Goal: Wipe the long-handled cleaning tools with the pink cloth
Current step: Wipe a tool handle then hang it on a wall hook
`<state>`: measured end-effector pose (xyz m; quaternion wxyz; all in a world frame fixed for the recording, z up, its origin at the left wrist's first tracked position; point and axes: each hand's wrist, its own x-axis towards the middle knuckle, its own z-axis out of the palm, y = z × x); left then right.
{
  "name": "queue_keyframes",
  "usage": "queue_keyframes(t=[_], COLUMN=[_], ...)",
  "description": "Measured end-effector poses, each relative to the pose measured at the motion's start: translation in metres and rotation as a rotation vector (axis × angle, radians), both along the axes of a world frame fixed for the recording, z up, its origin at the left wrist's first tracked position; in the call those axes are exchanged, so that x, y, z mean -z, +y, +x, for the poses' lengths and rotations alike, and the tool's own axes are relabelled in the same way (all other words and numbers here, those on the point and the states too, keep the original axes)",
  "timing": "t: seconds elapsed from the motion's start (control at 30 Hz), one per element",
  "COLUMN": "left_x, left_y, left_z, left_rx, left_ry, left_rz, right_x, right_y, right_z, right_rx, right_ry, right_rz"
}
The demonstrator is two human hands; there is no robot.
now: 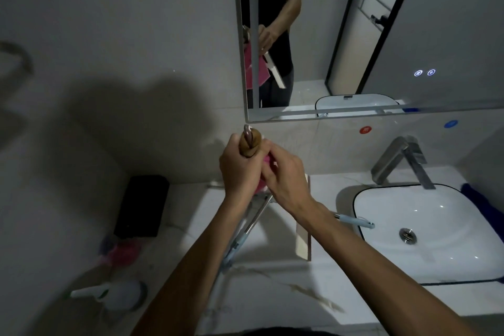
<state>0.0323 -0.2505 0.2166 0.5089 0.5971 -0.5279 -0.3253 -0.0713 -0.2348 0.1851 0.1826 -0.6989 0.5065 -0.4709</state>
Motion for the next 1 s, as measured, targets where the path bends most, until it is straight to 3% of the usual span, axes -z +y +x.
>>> queue_keyframes(t=[0.2, 0.43, 0.53, 0.77, 1.0], left_x=[-0.004, 0.005, 0.003, 0.012, 0.007], left_y=[-0.01, -0.023, -0.027, -0.053, -0.064], left_z=[0.007, 0.013, 0.013, 0.028, 0.036], left_rx=[0.221, 0.222, 0.153, -0.053, -0.07], left_ry=[0.047, 0.051, 0.122, 0.312, 0.338], left_rz=[0.006, 0.049, 0.046, 0.037, -0.032], right_x=[0.005, 0.002, 0.004, 0.019, 0.019], right_y=[-0.009, -0.017, -0.019, -0.03, -0.045], right_z=[0.002, 0.007, 0.004, -0.004, -0.02], right_rx=[0.086, 0.071, 0.024, 0.003, 0.0], right_ry=[-0.071, -0.03, 0.05, 0.461, 0.529], right_rz=[0.038, -0.085, -0.102, 0.049, 0.205])
